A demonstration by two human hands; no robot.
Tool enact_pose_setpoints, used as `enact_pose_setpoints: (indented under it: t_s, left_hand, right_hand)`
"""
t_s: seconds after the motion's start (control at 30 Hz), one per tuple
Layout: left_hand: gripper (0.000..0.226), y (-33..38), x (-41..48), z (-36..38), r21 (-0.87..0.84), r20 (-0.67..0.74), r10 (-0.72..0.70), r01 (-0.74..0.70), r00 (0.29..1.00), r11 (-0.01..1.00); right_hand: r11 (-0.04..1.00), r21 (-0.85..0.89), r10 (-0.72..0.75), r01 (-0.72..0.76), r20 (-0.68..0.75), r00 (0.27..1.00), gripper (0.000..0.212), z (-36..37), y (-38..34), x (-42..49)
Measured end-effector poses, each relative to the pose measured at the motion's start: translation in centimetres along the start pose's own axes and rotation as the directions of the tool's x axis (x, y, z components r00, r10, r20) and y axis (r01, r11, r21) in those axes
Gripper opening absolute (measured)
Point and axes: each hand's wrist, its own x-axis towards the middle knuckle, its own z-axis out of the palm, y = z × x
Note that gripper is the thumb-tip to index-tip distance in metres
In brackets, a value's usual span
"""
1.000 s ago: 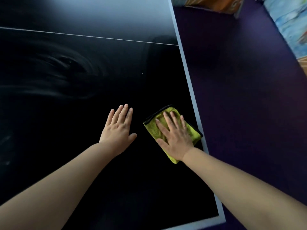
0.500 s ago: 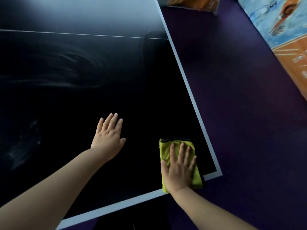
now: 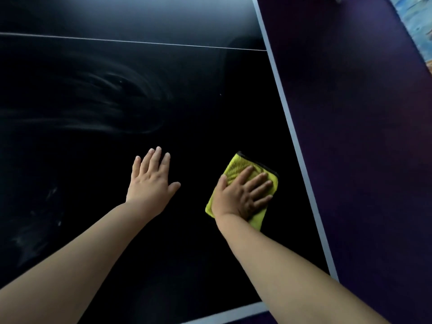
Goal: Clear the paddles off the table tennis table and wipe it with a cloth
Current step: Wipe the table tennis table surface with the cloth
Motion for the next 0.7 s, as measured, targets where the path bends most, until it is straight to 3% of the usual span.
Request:
enact_pose_setpoints:
  t_s: [0.13, 0.4, 0.57, 0.7]
  left_hand:
    - [0.088, -1.0, 4.8, -1.4, -0.016, -0.001, -0.057, 0.057, 0.998, 0.998]
    - [0.123, -2.6, 13.2, -3.8, -0.04, 0.05, 0.033, -0.031, 0.998, 0.999]
    - [0.122, -3.4, 14.9, -3.4, -0.008, 0.143, 0.112, -0.112, 0.983, 0.994]
    - [0.124, -3.5, 15.6, -3.2, 0.002, 0.218, 0.092, -0.094, 0.972, 0.996]
  right_hand:
    - [1.0, -0.002, -0.03, 0.03, -0.022, 0.999, 0.08, -0.8, -6.0, 6.2]
    - [0.997, -0.031, -0.069, 0.067, -0.062, 0.996, 0.08, -2.7, -16.0, 17.2]
    - [0.995, -0.039, -0.099, 0.097, -0.081, 0.992, 0.079, -3.8, -21.3, 23.0]
    - [0.99, -0.058, -0.136, 0.132, -0.09, 0.987, 0.078, -4.4, -25.0, 26.5]
